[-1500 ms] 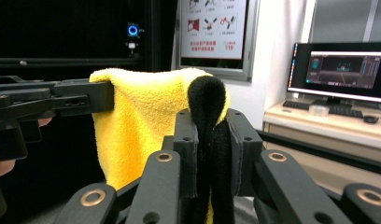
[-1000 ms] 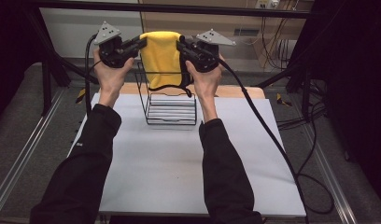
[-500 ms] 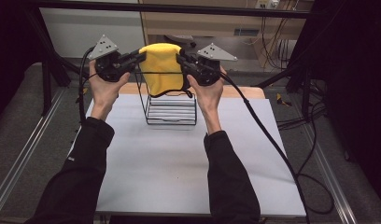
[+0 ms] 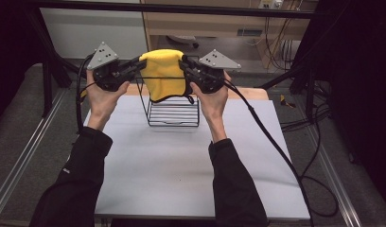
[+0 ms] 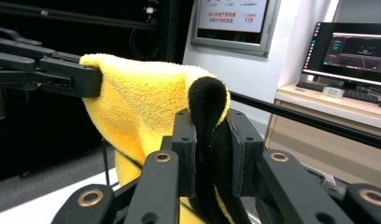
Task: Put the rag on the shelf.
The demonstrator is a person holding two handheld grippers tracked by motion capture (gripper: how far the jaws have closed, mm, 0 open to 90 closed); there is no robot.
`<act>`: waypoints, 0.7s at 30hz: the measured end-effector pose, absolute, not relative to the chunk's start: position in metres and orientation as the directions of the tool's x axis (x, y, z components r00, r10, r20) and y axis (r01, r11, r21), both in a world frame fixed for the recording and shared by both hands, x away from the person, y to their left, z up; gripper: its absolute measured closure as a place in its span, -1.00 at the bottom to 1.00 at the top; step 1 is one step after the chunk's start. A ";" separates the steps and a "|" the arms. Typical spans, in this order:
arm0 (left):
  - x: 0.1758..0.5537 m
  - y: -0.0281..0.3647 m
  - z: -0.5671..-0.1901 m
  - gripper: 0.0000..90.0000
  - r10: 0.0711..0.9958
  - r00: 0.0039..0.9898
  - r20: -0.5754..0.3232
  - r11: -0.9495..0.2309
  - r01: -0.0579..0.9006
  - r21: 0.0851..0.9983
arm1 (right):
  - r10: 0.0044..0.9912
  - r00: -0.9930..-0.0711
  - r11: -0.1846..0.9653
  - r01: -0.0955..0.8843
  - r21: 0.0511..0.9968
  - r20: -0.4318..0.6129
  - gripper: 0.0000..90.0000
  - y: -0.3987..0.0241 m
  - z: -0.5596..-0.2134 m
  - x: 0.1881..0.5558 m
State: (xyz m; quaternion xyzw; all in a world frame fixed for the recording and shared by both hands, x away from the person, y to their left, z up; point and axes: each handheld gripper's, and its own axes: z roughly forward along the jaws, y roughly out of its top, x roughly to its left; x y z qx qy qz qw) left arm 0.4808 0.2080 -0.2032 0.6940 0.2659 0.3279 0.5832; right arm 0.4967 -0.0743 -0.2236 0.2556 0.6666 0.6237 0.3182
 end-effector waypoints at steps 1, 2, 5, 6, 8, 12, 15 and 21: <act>0.482 0.207 -0.200 0.80 0.754 0.641 0.145 -0.176 -0.016 0.984 | 0.742 -0.662 0.088 -0.059 0.994 -0.105 0.69 -0.075 -0.222 0.498; 0.483 0.205 -0.197 0.80 0.758 0.635 0.149 -0.178 -0.018 0.984 | 0.746 -0.657 0.086 -0.060 0.995 -0.104 0.69 -0.075 -0.220 0.500; 0.485 0.200 -0.190 0.80 0.758 0.632 0.162 -0.188 -0.026 0.982 | 0.753 -0.651 0.069 -0.064 0.996 -0.094 0.69 -0.077 -0.215 0.503; 0.485 0.200 -0.189 0.80 0.756 0.633 0.168 -0.192 -0.031 0.981 | 0.753 -0.651 0.069 -0.064 0.996 -0.094 0.69 -0.078 -0.213 0.504; 0.484 0.200 -0.190 0.80 0.751 0.639 0.164 -0.189 -0.030 0.982 | 0.752 -0.651 0.074 -0.072 0.995 -0.103 0.69 -0.080 -0.212 0.503; 0.480 0.208 -0.199 0.80 0.741 0.655 0.152 -0.182 -0.022 0.983 | 0.736 -0.661 0.118 -0.092 0.989 -0.149 0.68 -0.077 -0.214 0.496; 0.473 0.212 -0.206 0.78 0.729 0.670 0.140 -0.189 0.000 0.982 | 0.720 -0.671 0.147 -0.096 0.984 -0.174 0.68 -0.076 -0.218 0.490; 0.462 0.213 -0.223 0.76 0.730 0.673 0.117 -0.207 0.055 0.977 | 0.710 -0.677 0.200 -0.073 0.977 -0.196 0.68 -0.072 -0.226 0.481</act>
